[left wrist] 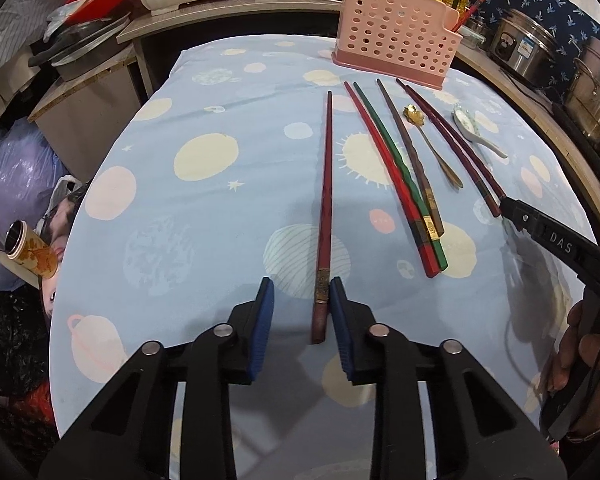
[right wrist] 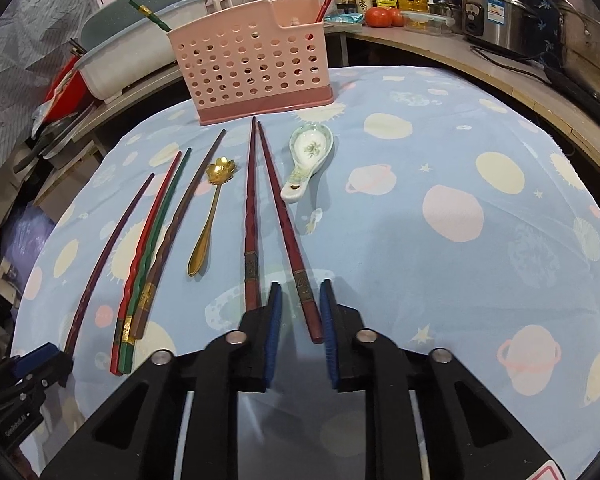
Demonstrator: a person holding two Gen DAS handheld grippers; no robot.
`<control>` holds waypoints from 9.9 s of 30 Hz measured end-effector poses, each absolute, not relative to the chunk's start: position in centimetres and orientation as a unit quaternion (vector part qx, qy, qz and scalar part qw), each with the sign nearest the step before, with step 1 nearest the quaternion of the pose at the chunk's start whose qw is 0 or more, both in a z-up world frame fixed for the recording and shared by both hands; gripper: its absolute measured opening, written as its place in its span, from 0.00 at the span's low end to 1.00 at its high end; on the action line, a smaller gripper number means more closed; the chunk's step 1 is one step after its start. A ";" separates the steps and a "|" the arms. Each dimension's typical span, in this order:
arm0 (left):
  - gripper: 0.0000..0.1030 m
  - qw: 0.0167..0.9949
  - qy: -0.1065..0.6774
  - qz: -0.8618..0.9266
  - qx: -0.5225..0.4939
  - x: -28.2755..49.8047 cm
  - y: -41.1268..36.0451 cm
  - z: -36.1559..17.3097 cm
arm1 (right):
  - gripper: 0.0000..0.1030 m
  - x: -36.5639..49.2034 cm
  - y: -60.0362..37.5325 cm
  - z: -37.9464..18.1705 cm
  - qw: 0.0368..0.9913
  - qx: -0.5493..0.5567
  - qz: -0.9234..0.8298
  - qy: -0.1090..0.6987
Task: Organize utensils
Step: 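Close the left tool on the dark red chopstick while the right tool closes on the dark brown one, then lift both held chopsticks and carry them over the pink holder, then open both tools to drop the chopsticks into the pink holder, then withdraw both tools from the holder back toward the remaining utensils, then close the right tool on the dark red chopstick while the left tool closes on the red chopstick, then lift both held chopsticks and carry them over the pink holder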
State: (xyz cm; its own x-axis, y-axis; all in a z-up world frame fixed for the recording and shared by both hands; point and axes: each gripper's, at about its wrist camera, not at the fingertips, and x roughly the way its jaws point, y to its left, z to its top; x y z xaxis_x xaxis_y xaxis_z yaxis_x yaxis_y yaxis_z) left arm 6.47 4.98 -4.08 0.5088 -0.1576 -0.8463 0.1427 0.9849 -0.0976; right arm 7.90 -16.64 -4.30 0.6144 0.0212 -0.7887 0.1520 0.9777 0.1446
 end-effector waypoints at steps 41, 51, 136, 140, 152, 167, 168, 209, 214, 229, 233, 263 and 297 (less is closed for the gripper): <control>0.07 0.901 0.408 -0.147 -0.031 3.1 4.8 6.3 | 0.07 -1.4 -17.3 8.4 0.941 0.127 -0.009 0.312; 0.07 0.923 0.354 -0.151 -0.031 4.5 3.8 10.8 | 0.07 -1.6 -18.4 12.4 0.955 0.125 -0.015 0.267; 0.58 0.918 0.368 -0.146 -0.032 17.9 -2.2 11.4 | 0.46 8.9 -20.4 10.9 0.947 0.148 -0.026 0.285; 0.58 0.902 0.405 -0.144 -0.026 14.9 -2.2 7.9 | 0.46 5.8 -19.6 7.5 0.935 0.146 -0.026 0.323; 0.58 0.870 0.475 -0.134 0.003 9.3 -2.3 0.3 | 0.46 1.8 -17.3 0.7 0.909 0.138 -0.022 0.392; 0.58 0.855 0.505 -0.123 0.007 7.9 -1.5 -3.0 | 0.46 2.9 -15.5 -1.6 0.902 0.119 -0.014 0.415; 0.58 0.854 0.505 -0.122 0.008 7.9 -1.5 -3.1 | 0.46 3.1 -15.5 -1.7 0.902 0.117 -0.015 0.416; 0.56 0.858 0.501 -0.116 -0.007 8.9 0.3 -3.7 | 0.08 9.5 -14.1 -4.5 0.893 0.091 -0.009 0.440; 0.57 0.860 0.500 -0.105 0.004 8.9 0.4 -4.0 | 0.08 9.4 -14.1 -4.5 0.893 0.095 -0.008 0.440; 0.36 0.868 0.485 -0.098 0.036 8.8 -0.4 -4.1 | 0.08 9.2 -14.2 -4.5 0.893 0.090 -0.009 0.440; 0.16 0.869 0.482 -0.104 0.034 8.7 -0.1 -4.0 | 0.07 8.8 -14.0 -4.4 0.893 0.087 -0.008 0.441; 0.07 0.848 0.520 -0.092 0.047 8.2 -0.3 -3.6 | 0.07 -0.5 -12.9 -2.8 0.895 0.087 0.000 0.438; 0.07 0.939 0.312 -0.146 -0.005 11.2 -0.5 16.9 | 0.07 3.9 -17.5 16.8 0.965 0.080 0.016 0.249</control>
State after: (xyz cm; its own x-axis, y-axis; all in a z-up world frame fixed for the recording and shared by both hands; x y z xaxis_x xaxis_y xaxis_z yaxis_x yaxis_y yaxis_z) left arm 11.18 -0.46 16.91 0.7624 -0.2764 -0.5851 0.2702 0.9576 -0.1002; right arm 3.87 -17.52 16.80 0.8753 0.0712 -0.4782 0.0081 0.9868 0.1617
